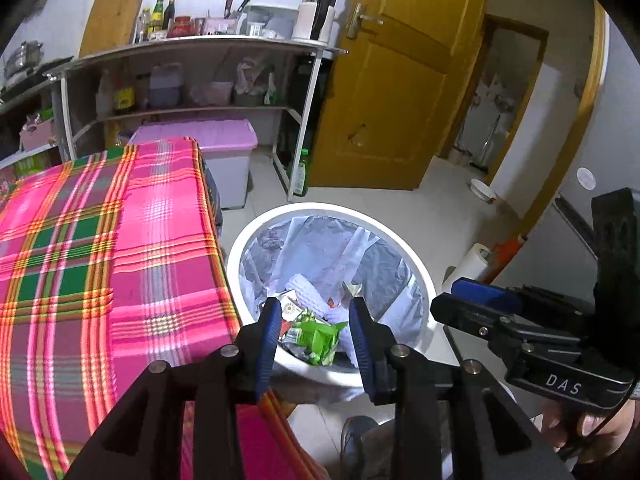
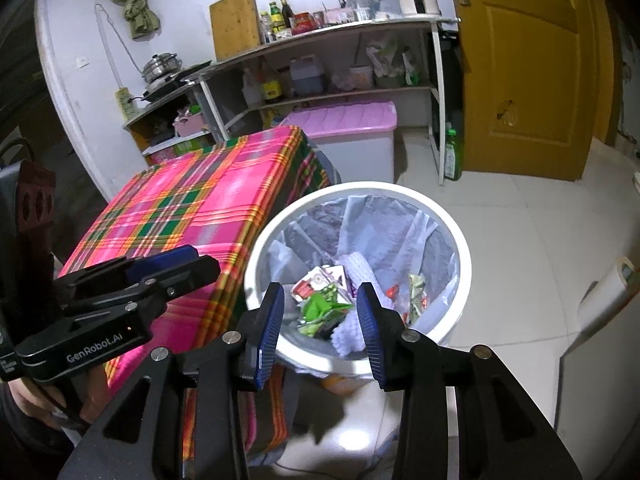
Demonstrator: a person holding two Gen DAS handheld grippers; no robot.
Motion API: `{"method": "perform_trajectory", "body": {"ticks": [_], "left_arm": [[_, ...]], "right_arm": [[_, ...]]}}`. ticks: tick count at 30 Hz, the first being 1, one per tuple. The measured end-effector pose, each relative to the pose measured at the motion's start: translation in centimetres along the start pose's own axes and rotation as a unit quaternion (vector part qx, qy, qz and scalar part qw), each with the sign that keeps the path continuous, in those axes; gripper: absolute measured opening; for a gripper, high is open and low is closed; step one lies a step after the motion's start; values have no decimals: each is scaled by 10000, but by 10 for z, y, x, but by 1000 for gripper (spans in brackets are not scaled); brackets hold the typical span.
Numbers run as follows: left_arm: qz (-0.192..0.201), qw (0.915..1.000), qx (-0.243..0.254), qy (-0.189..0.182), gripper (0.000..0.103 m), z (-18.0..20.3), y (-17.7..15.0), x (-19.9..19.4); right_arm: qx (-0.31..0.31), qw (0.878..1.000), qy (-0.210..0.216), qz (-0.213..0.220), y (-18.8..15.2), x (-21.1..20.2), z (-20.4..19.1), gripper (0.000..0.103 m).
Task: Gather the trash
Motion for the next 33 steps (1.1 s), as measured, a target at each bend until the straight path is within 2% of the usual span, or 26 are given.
{"method": "perform_trajectory", "body": {"ticks": [6,15,33], "left_arm": [[330,9990,147,268,35,1,-8,-33],[562,9979,127,297,35,0,-24,-70],[658,9969,31,437,35,-8,-50,-93]], "right_arm": [[-145,9997,-8,207,-7,-18,-20,40],[-317,9990,-61,317,-24,-34,-39,46],[-400,9983,-122,396,-41,-45,-49,47]]}}
Point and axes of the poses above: each gripper's, at about its wrist camera, not at the fingertips, and x roughly the way its jaws point, z to its right, y to its top, the point moved 3 cm from there along x, roughly the way its jaws point, and after that the axes turned 12 degrees about y, right-handed, at the moved point
